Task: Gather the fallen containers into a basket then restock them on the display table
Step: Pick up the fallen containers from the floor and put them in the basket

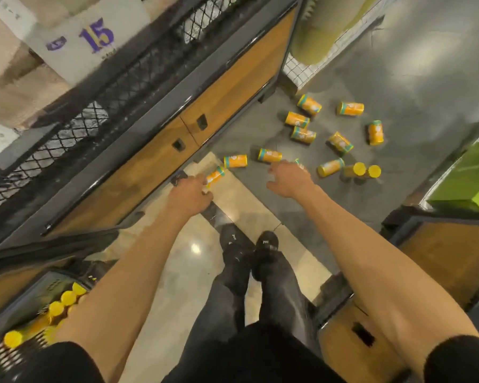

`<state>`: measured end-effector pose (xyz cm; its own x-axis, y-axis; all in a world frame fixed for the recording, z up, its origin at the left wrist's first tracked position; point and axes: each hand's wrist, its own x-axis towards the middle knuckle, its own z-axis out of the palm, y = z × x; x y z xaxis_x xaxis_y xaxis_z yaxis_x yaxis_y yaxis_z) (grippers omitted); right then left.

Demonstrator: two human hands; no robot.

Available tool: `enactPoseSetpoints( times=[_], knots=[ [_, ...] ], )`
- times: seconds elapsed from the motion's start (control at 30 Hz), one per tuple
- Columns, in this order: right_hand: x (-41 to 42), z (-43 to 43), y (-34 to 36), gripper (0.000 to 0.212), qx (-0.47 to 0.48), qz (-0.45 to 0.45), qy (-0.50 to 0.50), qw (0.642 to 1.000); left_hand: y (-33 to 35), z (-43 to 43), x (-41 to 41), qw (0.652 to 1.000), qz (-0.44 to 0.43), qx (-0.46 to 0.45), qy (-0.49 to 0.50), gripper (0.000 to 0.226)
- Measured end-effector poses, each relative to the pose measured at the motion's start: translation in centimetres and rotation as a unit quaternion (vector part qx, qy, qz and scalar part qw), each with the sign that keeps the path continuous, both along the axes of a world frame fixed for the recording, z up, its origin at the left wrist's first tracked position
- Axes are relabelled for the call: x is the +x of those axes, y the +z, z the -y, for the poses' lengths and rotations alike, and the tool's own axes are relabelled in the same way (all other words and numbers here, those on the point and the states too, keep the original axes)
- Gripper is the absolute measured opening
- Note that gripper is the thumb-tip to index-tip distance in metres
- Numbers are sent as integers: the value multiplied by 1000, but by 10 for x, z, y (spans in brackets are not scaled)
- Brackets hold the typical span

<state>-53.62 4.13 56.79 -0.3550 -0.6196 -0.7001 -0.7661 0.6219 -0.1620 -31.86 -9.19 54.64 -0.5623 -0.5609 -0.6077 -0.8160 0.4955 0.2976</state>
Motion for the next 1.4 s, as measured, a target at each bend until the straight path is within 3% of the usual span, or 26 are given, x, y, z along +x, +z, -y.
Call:
enactPoseSetpoints(
  times=[0.27, 0.57, 0.73, 0.87, 1.07, 1.23, 1.4],
  knots=[
    [-45, 67, -171, 49, -11, 6, 95, 995, -163, 31, -39, 999, 15, 12, 44, 43],
    [-61, 129, -373, 46, -52, -14, 121, 991, -365, 70, -77, 999, 35, -18, 24, 45],
    [-57, 162, -483, 46, -61, -7, 135, 989, -467, 105, -76, 996, -21, -23, 78, 47],
    [-61, 188, -557, 50, -77, -9, 155, 985, -541, 120, -80, 998, -9, -26, 61, 53],
    [-65, 213, -627, 59, -79, -5, 176, 981, -626, 123, -91, 999, -28, -6, 20, 47],
    [-63, 218, -655, 67, -84, 8, 192, 978, -647, 123, -97, 999, -19, -19, 31, 74],
    [-60, 218, -663, 71, -77, 18, 192, 978, -651, 117, -90, 998, -18, 7, 52, 59]
  ],
)
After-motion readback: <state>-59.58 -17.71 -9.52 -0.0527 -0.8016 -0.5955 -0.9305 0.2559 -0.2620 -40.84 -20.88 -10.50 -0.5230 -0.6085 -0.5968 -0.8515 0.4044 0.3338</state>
